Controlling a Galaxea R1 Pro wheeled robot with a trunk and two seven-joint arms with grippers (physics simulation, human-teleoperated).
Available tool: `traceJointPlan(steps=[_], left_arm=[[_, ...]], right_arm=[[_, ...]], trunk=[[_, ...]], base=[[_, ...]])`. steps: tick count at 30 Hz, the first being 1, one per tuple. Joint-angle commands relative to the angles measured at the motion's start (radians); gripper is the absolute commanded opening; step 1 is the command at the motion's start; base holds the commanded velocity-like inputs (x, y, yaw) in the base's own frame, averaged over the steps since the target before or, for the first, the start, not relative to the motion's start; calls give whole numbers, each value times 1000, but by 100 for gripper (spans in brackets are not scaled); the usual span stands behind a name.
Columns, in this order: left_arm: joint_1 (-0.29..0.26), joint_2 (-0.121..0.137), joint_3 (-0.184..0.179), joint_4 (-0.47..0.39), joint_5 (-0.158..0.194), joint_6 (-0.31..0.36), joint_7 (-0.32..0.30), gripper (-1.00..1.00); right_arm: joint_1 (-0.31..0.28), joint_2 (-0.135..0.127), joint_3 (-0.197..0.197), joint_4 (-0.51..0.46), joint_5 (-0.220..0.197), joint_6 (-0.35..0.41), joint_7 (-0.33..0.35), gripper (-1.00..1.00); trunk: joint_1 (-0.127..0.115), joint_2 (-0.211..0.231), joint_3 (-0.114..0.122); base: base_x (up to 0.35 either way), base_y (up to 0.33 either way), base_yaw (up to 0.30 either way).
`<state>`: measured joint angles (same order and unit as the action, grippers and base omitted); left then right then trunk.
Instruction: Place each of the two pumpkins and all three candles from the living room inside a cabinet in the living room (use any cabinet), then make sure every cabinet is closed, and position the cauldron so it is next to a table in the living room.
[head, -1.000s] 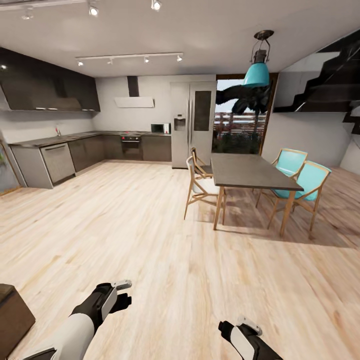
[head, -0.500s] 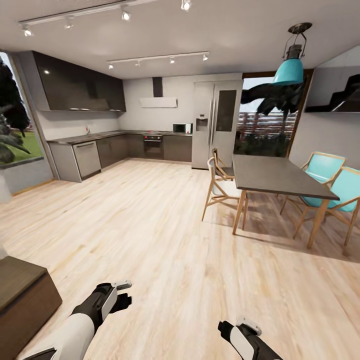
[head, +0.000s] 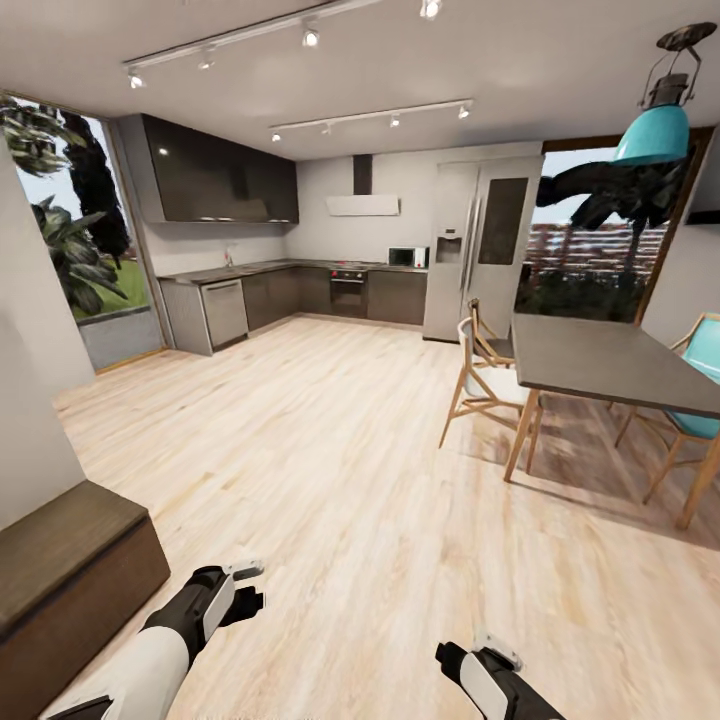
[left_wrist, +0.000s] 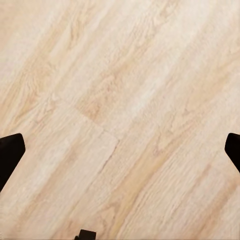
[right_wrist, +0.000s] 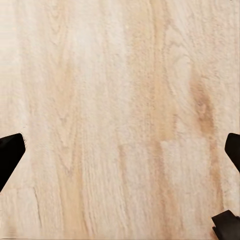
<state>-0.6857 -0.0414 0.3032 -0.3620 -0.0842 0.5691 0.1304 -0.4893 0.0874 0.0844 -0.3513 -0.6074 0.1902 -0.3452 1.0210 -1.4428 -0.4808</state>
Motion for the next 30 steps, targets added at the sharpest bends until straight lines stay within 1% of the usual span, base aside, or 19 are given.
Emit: traceJointPlan(steps=[1,23,30], left_arm=[[0,0,0,0,0,0,0,100],[0,0,-1,0,0,1,-1,100],[0,1,-1,-3,0,9,0,100]], right_arm=[[0,0,0,0,0,0,0,100],[0,-3,0,0,0,0,-1,100],[0,2,1,0,1,-1,-2,100]], trunk=[[0,0,0],[0,0,0],[0,0,0]], base=[[0,-2,283],[0,0,283],[0,0,283]])
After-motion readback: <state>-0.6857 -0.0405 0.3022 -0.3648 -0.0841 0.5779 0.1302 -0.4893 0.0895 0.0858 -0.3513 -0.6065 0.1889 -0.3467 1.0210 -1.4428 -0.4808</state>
